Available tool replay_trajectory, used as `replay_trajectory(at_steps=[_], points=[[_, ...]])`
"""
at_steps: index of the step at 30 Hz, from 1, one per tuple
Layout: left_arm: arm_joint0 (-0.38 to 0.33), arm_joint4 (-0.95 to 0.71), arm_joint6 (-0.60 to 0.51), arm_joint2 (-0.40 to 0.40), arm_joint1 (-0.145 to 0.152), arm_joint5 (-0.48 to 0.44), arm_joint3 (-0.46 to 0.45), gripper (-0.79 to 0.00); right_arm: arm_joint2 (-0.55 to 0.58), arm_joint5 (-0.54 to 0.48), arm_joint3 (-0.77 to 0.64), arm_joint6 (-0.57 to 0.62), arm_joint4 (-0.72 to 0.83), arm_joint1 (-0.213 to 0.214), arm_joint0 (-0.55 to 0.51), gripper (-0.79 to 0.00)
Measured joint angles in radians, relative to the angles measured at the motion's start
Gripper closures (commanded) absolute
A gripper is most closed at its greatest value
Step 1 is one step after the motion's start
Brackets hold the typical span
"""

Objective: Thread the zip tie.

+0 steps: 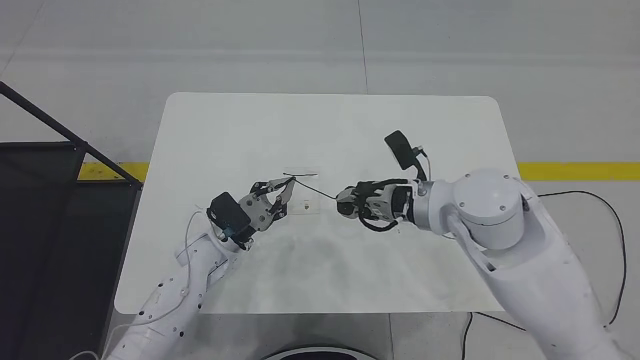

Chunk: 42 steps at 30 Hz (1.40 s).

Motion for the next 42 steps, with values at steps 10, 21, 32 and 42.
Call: replay_trajectory(at_steps=[10, 21, 32, 42], points=[[0.0, 0.0, 0.004, 0.001, 0.0, 0.001, 0.001, 0.0, -0.005, 0.007, 0.003, -0.006, 0.012, 0.005, 0.008, 0.0], [0.001, 0.0, 0.004, -0.001, 0.0, 0.003, 0.0, 0.0, -0.014, 0.015, 0.006, -0.014, 0.024, 0.01, 0.016, 0.0], [0.0, 0.005, 0.006, 0.0, 0.001, 0.0, 0.001, 0.0, -0.018, 0.009, 0.007, -0.026, 0.041, 0.014, 0.02, 0.0], [0.0, 0.006, 0.006, 0.001, 0.001, -0.003, 0.001, 0.0, -0.022, 0.006, 0.011, -0.032, 0.06, 0.016, 0.026, 0.0]])
